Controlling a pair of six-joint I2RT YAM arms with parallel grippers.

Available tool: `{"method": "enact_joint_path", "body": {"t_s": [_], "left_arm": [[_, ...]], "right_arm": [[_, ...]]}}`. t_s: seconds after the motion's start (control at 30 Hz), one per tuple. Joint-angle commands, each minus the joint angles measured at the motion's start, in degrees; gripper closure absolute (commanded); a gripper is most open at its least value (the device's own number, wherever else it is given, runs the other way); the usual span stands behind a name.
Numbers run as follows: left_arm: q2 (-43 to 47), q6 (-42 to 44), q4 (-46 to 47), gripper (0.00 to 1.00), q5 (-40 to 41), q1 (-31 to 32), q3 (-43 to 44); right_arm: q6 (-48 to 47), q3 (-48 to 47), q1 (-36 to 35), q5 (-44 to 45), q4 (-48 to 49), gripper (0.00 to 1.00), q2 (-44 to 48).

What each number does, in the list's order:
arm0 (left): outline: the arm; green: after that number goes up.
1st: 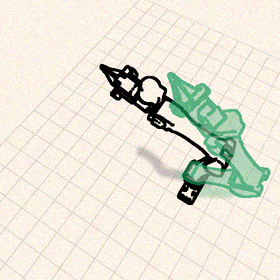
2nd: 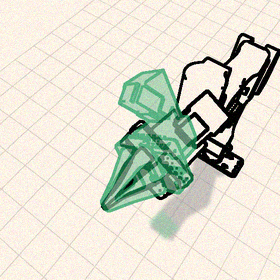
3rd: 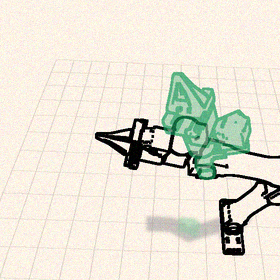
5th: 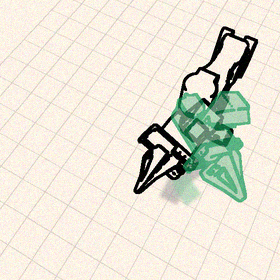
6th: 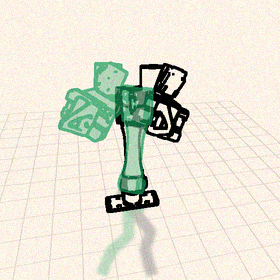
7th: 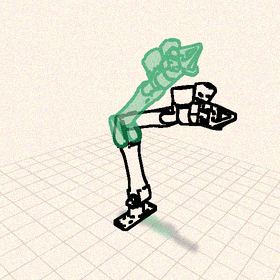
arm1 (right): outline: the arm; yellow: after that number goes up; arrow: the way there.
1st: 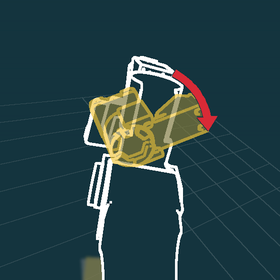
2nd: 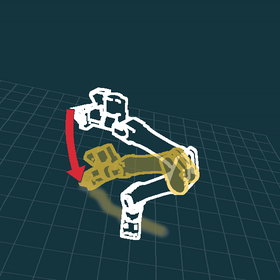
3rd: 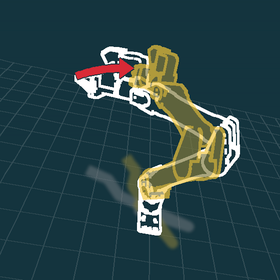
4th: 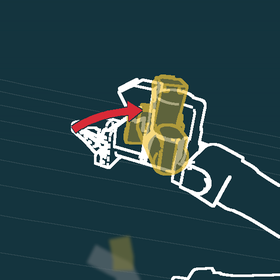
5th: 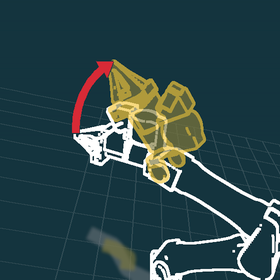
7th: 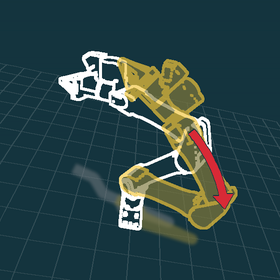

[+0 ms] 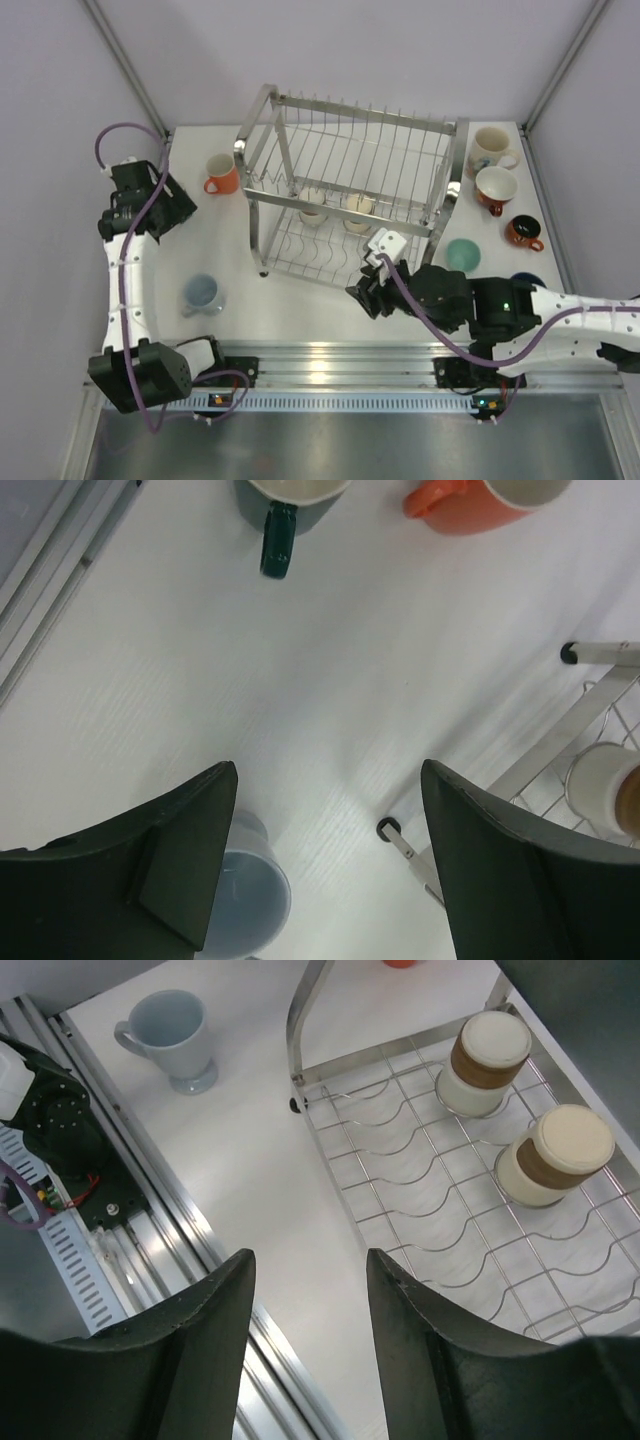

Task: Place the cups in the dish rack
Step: Grab a cup with the left arm

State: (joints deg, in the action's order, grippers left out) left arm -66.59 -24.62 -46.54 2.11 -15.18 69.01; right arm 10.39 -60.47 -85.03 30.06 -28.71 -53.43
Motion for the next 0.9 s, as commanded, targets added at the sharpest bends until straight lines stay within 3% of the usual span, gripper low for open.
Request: {"method": "enact_joint_path", "body": {"t_s": [0.0,0.17,0.3,0.43,0.53,0.87], "left_arm": [[0.3,-1.1,-6.0,0.2,6.0,4.6,-0.4],[3.5,-4.8,-9.6,0.31,1.9,6.3,-3.5],[5.2,-6.2,-13.1,0.3,5.5,9.0,-5.6],[6.1,-7.6,-15.1,0.31,0.3,9.0,-9.1],[7.7,-9.9,-14.9,0.32,1.0,9.1,-11.7],[1.7,-14.4,-10.1,0.33,-1.7,9.1,-19.4]], "right_arm": [[2.2,1.5,-0.9,-0.4,3.4,0.51,3.1],[3.5,3.4,-0.9,0.0,2.6,0.5,3.7],[4.4,3.6,-0.8,-0.2,0.9,0.5,3.7],[6.6,5.3,-0.9,2.5,-0.2,0.5,4.6],[8.1,6.3,-0.8,2.2,-0.5,0.5,5.3],[9.0,6.5,-1.4,-0.4,0.5,0.52,7.9]]}}
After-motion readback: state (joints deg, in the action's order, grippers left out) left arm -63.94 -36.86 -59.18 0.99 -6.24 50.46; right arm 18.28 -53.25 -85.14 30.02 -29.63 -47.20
